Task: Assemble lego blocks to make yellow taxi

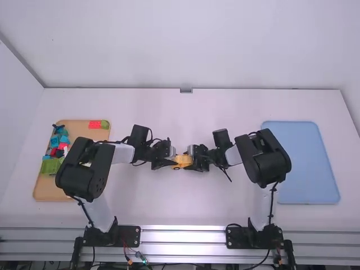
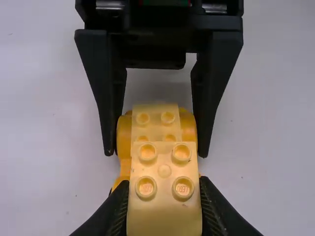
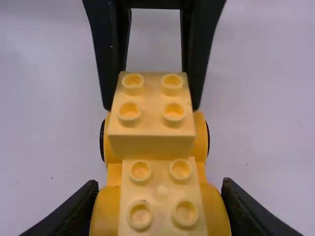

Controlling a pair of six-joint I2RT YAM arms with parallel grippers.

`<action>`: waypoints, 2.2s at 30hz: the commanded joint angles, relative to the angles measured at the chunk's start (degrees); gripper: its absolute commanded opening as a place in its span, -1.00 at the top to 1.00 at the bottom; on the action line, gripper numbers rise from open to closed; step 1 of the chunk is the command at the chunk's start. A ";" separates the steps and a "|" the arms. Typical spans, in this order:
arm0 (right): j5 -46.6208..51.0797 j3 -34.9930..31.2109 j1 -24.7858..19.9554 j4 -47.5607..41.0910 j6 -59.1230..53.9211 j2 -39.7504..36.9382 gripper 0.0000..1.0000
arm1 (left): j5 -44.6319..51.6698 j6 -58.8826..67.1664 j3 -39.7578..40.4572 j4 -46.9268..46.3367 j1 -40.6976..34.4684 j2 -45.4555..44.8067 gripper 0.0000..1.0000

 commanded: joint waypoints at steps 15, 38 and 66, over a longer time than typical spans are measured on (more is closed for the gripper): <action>2.51 0.31 0.28 -0.46 0.74 0.81 0.00 | -3.15 -3.63 -0.09 -1.22 0.17 0.26 0.97; 2.27 0.33 0.24 -0.85 0.55 0.81 -0.02 | -6.71 -2.73 -1.18 -1.75 -2.60 0.63 0.91; 2.27 0.31 0.24 -1.49 0.55 0.81 -0.06 | -6.01 -7.45 -0.94 -0.52 -2.36 -7.45 -0.43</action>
